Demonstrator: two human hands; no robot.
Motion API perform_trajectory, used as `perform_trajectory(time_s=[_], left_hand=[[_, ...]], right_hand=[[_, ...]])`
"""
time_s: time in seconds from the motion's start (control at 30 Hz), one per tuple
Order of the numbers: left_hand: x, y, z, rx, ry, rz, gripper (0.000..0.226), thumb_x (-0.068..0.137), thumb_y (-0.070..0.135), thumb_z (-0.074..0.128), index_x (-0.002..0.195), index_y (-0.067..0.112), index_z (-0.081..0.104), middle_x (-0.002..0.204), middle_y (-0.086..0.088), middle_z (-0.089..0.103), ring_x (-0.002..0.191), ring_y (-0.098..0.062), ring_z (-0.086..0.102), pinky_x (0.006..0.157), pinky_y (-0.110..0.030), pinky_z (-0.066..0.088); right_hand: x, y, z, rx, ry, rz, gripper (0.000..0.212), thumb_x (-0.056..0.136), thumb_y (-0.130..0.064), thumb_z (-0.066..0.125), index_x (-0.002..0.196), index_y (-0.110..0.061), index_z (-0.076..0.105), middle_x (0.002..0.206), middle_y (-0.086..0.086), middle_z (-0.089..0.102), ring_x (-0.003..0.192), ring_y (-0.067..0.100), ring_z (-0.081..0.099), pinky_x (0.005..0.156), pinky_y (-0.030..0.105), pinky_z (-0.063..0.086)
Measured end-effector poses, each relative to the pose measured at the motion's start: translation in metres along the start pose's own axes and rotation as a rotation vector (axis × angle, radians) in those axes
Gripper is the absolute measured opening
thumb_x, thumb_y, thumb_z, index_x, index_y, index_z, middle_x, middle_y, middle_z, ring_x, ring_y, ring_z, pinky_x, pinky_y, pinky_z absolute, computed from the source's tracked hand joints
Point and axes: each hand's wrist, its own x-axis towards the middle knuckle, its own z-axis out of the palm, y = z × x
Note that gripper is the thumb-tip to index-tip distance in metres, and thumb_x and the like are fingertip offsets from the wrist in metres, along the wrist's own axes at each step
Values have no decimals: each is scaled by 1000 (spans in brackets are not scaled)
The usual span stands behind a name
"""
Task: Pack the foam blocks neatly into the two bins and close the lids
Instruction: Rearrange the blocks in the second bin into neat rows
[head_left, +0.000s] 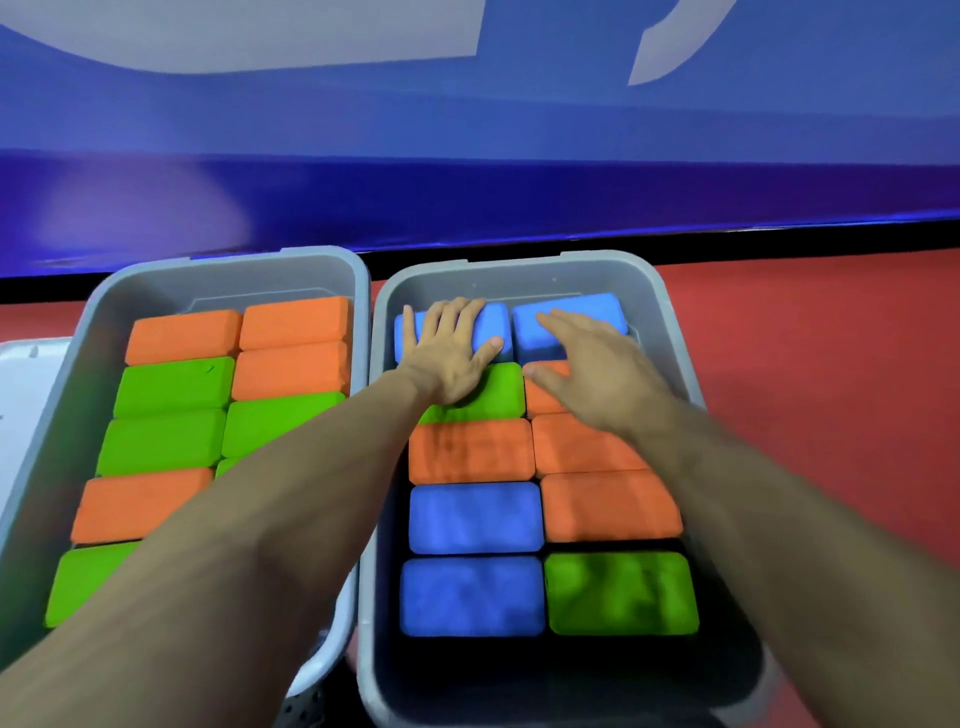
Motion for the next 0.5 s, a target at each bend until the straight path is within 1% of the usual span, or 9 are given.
perform_trajectory(time_s=[0.03, 0.13, 0.27, 0.33, 0.4, 0.43, 0.5], left_hand=[[1, -2, 2, -1, 4, 4, 64, 105, 58, 27, 160, 28, 16, 165, 6, 16, 154, -17, 6, 122, -57, -14], [4, -5, 4, 3, -16, 6, 64, 105, 58, 26, 160, 28, 14, 166, 6, 14, 154, -17, 4, 122, -57, -15], [11, -5, 7, 33, -38, 4, 65, 103, 62, 25, 159, 31, 14, 165, 7, 15, 154, -18, 5, 123, -56, -11], [16, -9, 2, 85, -51, 27, 69, 99, 69, 26, 158, 33, 16, 163, 7, 21, 152, -21, 12, 124, -54, -3], [23, -17, -9, 151, -65, 79, 75, 94, 77, 30, 156, 35, 20, 158, 4, 32, 145, -27, 28, 121, -50, 12], [26, -20, -13, 180, -82, 106, 79, 91, 80, 31, 155, 35, 22, 154, 1, 37, 140, -30, 35, 119, -49, 18], [30, -26, -17, 226, -93, 151, 85, 86, 85, 31, 154, 34, 24, 147, -1, 43, 134, -32, 42, 114, -50, 27]], right_hand=[[19, 6, -1, -48, -10, -31, 70, 96, -51, 58, 155, -24, 34, 162, -2, 33, 149, 18, 28, 120, 36, 22], [70, 24, -2, -199, -68, -84, 69, 95, -50, 59, 155, -25, 34, 158, 1, 38, 142, 26, 38, 116, 41, 32], [112, 48, 1, -385, -273, -118, 76, 90, -59, 61, 154, -31, 32, 152, 1, 45, 135, 30, 43, 111, 46, 37], [123, 59, 1, -398, -357, -128, 83, 85, -62, 66, 155, -34, 30, 150, 0, 45, 134, 30, 44, 110, 47, 37], [131, 69, 2, -341, -407, -126, 88, 80, -60, 73, 153, -37, 30, 149, 0, 46, 133, 28, 46, 110, 47, 38], [135, 73, 3, -308, -415, -130, 88, 79, -59, 74, 152, -38, 30, 148, -1, 47, 131, 27, 47, 109, 46, 38], [139, 80, 6, -289, -406, -154, 85, 80, -59, 73, 151, -39, 31, 145, 0, 49, 130, 26, 48, 109, 46, 39]])
